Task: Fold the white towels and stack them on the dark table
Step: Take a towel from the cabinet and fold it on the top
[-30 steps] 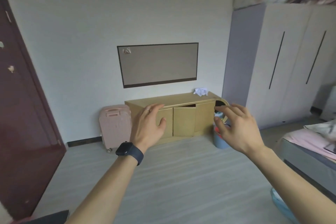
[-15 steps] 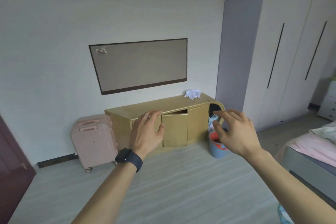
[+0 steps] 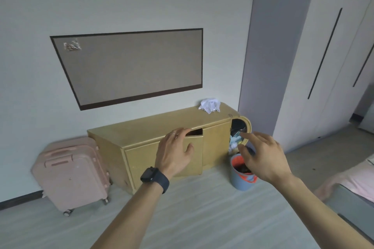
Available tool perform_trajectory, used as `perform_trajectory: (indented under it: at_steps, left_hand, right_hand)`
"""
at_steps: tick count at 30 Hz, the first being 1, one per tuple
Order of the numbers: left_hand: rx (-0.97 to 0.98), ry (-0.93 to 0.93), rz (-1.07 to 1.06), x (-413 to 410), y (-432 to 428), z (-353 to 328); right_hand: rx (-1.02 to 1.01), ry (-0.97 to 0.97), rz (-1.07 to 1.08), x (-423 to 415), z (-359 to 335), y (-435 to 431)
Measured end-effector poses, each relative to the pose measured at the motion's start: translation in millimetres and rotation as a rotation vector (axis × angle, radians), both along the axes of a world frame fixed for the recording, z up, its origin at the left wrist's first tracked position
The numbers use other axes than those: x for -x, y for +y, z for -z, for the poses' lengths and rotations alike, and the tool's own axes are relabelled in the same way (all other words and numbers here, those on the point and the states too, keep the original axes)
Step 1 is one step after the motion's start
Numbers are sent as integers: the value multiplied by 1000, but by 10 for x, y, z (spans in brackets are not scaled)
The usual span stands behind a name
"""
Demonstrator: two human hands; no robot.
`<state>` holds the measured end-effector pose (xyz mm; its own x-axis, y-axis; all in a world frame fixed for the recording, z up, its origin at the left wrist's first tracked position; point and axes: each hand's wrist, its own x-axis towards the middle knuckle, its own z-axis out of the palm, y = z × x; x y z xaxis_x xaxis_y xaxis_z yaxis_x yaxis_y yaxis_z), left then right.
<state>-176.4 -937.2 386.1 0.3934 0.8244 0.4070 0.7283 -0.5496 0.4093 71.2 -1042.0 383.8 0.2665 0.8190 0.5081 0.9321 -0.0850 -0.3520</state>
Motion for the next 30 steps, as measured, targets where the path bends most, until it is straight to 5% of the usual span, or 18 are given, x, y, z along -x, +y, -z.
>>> perform_trajectory:
  at_steps: [12,30]
  left_hand:
    - [170,25,-158,-977,2419,589]
    - [498,99,-106,-1945,5980,1878]
  right_hand:
    - [135,122,-79,-1300,585,2661]
    - [478,351,-16,-2003,1673,6057]
